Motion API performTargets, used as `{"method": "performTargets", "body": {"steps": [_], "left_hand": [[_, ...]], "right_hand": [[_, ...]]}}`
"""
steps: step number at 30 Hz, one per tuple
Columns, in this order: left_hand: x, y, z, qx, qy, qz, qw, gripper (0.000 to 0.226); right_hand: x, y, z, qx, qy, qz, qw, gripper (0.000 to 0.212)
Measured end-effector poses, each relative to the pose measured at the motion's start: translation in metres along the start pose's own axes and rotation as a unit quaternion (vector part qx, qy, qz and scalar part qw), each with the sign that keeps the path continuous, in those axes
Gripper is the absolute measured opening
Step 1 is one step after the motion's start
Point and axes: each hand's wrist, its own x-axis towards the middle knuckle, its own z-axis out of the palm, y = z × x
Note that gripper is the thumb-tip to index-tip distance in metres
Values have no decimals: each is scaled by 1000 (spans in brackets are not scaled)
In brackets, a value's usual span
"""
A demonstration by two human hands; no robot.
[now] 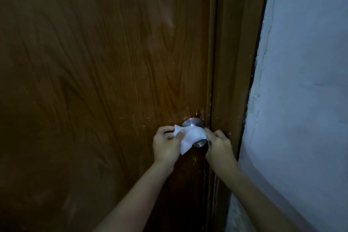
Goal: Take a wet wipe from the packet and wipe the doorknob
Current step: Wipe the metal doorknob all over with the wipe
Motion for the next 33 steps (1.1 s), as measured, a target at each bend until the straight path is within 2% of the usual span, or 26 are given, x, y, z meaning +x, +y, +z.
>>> {"method": "performTargets", "body": {"steps": [2, 5, 8, 12, 15, 16, 20, 24, 28, 30, 33], "left_hand": [[-3, -3, 2, 26, -7, 28, 999, 29], [-10, -9, 2, 53, -11, 67, 996, 27], [-16, -18, -3, 45, -37, 75, 995, 26], [-12, -33, -10, 71, -59, 50, 994, 24], [-2, -38, -14, 113, -50, 2, 992, 15], [0, -38, -15, 127, -50, -18, 990, 10], [8, -30, -14, 153, -38, -63, 986, 31], [15, -7, -9, 151, -13, -28, 988, 26], [13, 6, -2, 168, -61, -4, 984, 33], [11, 11, 0, 159, -68, 8, 985, 31], [12, 21, -2, 116, -30, 60, 991, 26]], "right_hand": [[-7, 4, 5, -3, 14, 7, 1000, 48], [-19, 9, 11, 7, 69, -27, 997, 51], [-32, 13, 14, 27, 117, -84, 989, 41], [-40, 29, 17, -17, 103, -122, 987, 38], [-38, 36, 21, -38, 38, -85, 995, 45], [-36, 32, 19, -37, 22, -66, 997, 41], [-18, 16, 5, 2, 5, 7, 1000, 27], [1, -5, -19, 77, 97, -7, 992, 18], [14, -21, -35, 103, 188, -51, 975, 12], [14, -21, -35, 112, 195, -56, 973, 11], [6, -13, -26, 105, 147, -61, 982, 12]]}}
